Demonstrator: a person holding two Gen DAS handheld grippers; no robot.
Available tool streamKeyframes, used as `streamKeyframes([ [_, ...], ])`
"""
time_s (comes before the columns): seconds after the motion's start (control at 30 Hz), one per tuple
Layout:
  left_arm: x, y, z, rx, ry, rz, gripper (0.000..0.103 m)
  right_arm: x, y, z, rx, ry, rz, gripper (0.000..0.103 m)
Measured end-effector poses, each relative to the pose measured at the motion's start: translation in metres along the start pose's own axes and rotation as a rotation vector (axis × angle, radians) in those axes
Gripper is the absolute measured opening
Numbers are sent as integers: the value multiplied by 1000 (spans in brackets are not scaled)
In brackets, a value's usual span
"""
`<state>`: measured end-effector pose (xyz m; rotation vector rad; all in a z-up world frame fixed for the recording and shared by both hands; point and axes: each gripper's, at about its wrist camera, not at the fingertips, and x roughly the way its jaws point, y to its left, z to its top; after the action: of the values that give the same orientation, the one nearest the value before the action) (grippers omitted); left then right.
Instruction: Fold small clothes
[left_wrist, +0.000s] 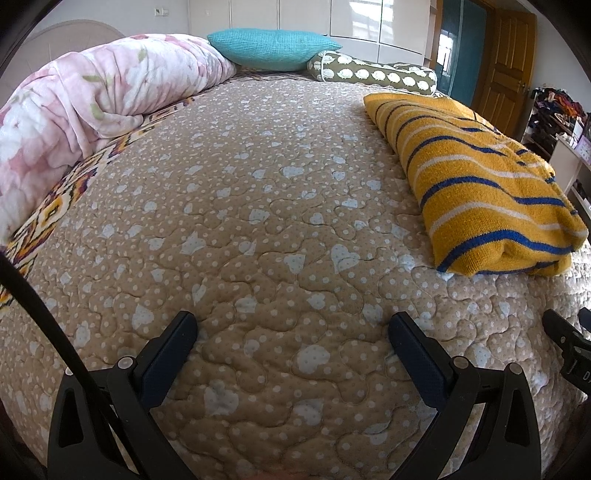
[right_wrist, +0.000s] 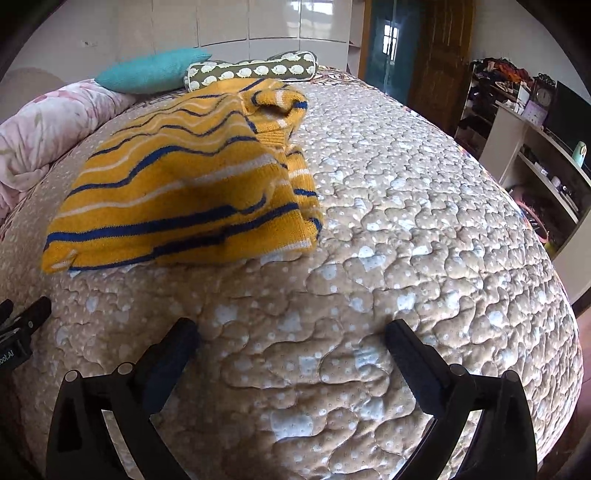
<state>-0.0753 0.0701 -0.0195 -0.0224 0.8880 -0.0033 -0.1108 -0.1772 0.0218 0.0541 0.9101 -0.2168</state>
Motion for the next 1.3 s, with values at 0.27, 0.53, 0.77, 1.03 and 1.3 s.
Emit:
streamKeyframes([
  [0.27, -1, 0, -1, -2, -6, 0, 103, -1, 0, -1, 2, -5, -6, 103],
  [0.53, -1, 0, -1, -2, -7, 1, 103, -3, 3, -3, 4, -14, -19, 103],
  [0.77, -1, 0, -1, -2, -6, 2, 103, -3, 3, -3, 5, -18, -23, 103],
  [1.03, -1, 0, -1, -3, -7, 1, 103, -4, 5, -5, 8, -22, -32, 103],
  [1.3, -1, 0, -2, -3, -8, 1, 103, -4, 6, -5, 10, -27, -42, 103],
])
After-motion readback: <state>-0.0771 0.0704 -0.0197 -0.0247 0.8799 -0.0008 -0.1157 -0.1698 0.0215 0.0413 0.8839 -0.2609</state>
